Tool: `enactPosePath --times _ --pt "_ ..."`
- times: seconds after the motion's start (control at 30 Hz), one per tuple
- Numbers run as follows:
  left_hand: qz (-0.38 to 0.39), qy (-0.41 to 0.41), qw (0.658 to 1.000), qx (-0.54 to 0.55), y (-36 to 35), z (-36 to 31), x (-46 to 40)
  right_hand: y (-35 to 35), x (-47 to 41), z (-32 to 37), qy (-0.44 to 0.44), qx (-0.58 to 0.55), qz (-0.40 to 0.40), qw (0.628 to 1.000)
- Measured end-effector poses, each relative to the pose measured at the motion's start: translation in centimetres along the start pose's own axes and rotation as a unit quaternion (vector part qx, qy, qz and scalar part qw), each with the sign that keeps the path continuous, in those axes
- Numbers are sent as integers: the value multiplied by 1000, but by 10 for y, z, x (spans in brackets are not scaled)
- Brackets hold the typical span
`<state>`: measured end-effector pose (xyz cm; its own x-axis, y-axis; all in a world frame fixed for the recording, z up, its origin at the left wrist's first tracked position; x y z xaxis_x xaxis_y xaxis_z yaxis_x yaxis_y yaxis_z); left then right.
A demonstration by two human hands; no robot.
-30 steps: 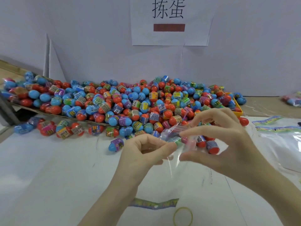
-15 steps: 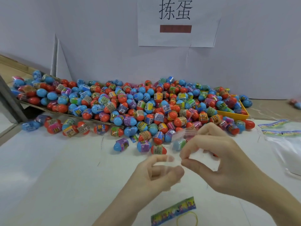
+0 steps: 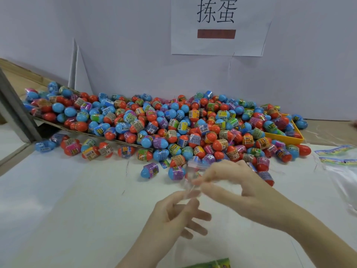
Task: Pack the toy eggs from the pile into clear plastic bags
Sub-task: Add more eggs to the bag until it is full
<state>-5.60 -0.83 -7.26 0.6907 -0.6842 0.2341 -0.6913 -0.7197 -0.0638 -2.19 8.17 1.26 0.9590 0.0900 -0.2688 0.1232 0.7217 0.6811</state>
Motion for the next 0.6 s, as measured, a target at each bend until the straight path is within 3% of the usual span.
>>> enactPosePath --times 0.1,0.17,0.3,0.6 --pt "-75 21 997 16 24 12 -3 33 -12 -25 -44 -99 -188 976" --pt "-114 29 993 27 38 18 -3 40 -16 -45 -79 -45 -249 964" --pt "-145 21 989 32 51 21 -3 -15 -27 -76 -109 120 -60 985" --pt "-170 32 982 76 65 22 -2 -31 -30 -77 -72 242 -8 968"
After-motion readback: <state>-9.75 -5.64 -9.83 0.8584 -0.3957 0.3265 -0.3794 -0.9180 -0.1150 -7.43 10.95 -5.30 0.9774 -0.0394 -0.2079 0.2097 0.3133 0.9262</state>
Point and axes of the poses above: each hand's wrist, its own x-axis away from the middle knuckle, its own y-axis out of the back of the hand, z = x × y, the point moved 9 cm from there along -x, towards the middle knuckle, and after that the axes turned 2 degrees about y, right-handed, at the moved point
